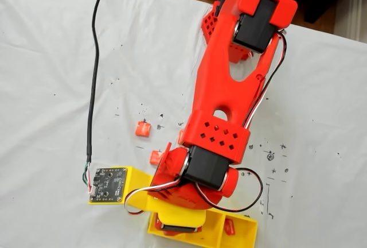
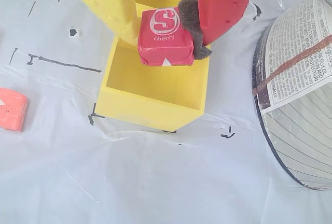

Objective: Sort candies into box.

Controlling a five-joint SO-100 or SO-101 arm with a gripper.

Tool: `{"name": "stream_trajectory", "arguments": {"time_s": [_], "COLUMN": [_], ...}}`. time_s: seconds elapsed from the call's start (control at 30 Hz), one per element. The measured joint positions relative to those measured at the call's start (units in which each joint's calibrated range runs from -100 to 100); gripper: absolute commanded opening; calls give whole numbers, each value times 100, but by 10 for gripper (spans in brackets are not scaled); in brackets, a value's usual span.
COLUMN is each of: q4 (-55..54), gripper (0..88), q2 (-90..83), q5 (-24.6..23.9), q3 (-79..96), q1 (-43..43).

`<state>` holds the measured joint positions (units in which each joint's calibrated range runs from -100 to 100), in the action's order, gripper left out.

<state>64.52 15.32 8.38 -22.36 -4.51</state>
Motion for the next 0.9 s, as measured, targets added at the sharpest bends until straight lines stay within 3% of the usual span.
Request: {"name": "stream_trajectory", "arguments": {"time_s": [0.13,0.37,0.47,0.57,0.63,0.9], "q4": [0,0,0,0,0,110], "gripper": [433,428,318,96,6,2], "q2": [0,0,0,-17,-102,-874], "q5": [0,-29,-29,-29,-24,88], "q3": [0,0,0,0,79,1147], "q1": [0,33,41,41,41,228]}}
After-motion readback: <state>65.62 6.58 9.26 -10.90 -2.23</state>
